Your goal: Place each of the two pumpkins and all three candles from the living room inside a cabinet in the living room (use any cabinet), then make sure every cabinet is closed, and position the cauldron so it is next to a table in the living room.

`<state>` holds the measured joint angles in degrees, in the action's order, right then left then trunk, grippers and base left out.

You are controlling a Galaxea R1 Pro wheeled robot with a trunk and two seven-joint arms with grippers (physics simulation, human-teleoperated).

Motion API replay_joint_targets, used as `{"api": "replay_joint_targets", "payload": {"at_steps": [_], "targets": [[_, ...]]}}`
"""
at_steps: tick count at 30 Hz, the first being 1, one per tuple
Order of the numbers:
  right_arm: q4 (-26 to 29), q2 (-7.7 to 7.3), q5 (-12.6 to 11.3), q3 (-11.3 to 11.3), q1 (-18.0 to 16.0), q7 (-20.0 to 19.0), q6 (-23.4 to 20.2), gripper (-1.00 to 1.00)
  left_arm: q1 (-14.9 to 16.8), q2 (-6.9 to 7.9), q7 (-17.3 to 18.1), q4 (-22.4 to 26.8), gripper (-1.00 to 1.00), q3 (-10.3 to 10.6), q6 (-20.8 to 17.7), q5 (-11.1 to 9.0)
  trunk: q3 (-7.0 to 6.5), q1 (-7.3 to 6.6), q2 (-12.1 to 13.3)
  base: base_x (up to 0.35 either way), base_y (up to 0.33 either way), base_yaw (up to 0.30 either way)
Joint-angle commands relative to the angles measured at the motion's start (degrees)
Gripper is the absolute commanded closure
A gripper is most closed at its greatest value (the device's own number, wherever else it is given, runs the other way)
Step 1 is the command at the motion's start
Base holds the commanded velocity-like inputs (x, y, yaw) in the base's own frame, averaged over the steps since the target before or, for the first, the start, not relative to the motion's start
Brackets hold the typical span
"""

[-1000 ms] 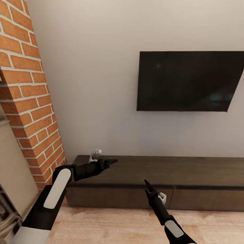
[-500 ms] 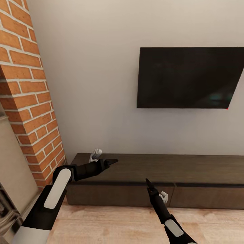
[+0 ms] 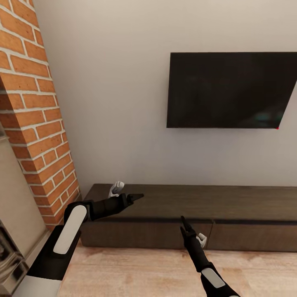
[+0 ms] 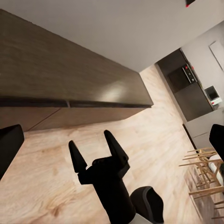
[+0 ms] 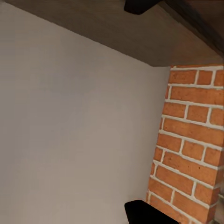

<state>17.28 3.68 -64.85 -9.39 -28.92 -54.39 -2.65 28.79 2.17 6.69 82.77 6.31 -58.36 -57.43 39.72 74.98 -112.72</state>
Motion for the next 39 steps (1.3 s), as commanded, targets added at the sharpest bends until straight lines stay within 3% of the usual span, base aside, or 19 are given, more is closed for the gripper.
{"api": "replay_joint_targets", "payload": {"at_steps": [1,8,13,28,34,39], "targets": [[-0.04,0.01,-0.82,-0.02,-0.02,-0.33,-0.79,-1.00,0.04,0.03,0.60,-0.01,-1.00,0.04,-0.09,0.57,0.24,0.22,-0.44,0.000,0.000,0.000],[-0.05,0.01,-1.56,-0.01,-0.02,-0.52,-1.35,-1.00,0.04,0.03,1.42,0.02,-1.00,1.46,-0.09,0.22,1.50,1.76,-3.25,0.000,0.000,0.000],[-0.05,-0.06,-1.59,-0.01,0.00,-0.66,-1.26,-1.00,0.04,0.04,4.34,0.02,-1.00,1.51,-0.09,0.05,2.40,2.85,-5.26,0.000,0.000,0.000],[0.12,-0.35,-1.09,0.14,-0.03,-1.76,-1.19,-1.00,0.04,0.12,5.31,0.02,-1.00,1.51,-0.09,-0.04,5.09,6.15,-11.27,0.000,0.000,0.000],[0.12,-0.34,-0.99,0.19,-0.01,-2.49,-1.21,-1.00,0.04,0.33,11.74,-0.06,-1.00,1.51,-0.09,0.07,6.17,7.47,-13.68,0.000,0.000,0.000],[0.12,-0.34,-0.98,0.23,0.00,-2.62,-1.22,-1.00,0.02,0.85,13.08,-0.07,-1.00,1.44,-0.09,0.11,7.06,8.56,-15.68,0.000,0.000,0.000]]}}
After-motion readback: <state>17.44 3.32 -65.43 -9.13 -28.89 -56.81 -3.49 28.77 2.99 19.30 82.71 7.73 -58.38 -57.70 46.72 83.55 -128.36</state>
